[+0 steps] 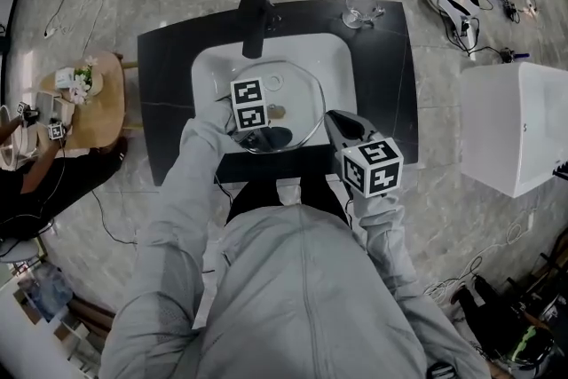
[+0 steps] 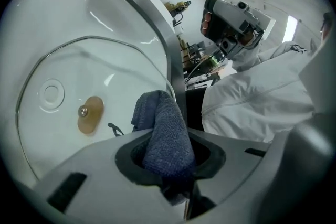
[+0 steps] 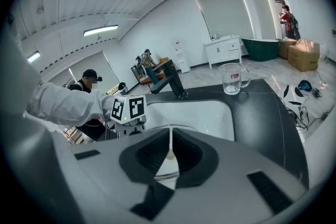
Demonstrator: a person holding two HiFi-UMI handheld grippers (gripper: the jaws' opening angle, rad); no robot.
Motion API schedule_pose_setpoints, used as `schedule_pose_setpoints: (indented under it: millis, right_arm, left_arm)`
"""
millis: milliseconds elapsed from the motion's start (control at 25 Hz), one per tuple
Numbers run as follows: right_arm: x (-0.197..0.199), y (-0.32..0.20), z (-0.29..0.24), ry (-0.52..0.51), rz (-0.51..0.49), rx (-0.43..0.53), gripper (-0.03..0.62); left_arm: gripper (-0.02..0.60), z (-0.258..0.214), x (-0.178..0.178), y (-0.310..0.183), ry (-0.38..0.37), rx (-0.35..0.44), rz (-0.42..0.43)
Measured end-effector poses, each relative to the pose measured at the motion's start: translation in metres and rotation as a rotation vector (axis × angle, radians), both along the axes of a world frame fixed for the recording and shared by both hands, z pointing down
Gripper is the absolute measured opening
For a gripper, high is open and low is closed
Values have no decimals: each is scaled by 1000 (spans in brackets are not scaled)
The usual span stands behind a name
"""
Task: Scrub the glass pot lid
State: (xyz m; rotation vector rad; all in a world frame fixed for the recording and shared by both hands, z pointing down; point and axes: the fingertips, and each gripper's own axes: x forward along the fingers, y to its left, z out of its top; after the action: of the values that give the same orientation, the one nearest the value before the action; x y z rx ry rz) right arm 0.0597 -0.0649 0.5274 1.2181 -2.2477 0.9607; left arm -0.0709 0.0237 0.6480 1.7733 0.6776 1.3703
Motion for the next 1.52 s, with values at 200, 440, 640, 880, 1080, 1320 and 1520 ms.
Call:
schedule_pose_setpoints:
  millis: [200, 440, 640, 880, 1080, 1320, 1520]
  right_arm:
    - [-8, -5, -4, 2, -14, 14, 35]
    - [-14, -19, -10, 32, -18, 43, 35]
    - [-16, -31, -23, 56, -19, 83, 35]
    - [-20, -51, -50, 123, -47, 178, 35]
    - [-31, -66, -84, 165, -73, 282, 35]
    - [-38, -83, -117, 201, -94, 382, 35]
    - [-41, -99, -156, 288, -135, 491, 35]
  left_arm:
    - [109, 8, -39, -8, -144, 66, 47]
    - [109, 28, -73, -35, -280, 204, 7]
    - [109, 38, -85, -56, -313, 372, 0]
    - [109, 28, -79, -85, -245, 534, -211]
    - [109, -6, -81, -117, -143, 657, -543]
    - [109, -65, -95, -162, 9, 892, -874]
    - [109, -141, -95, -188, 175, 1048, -1017]
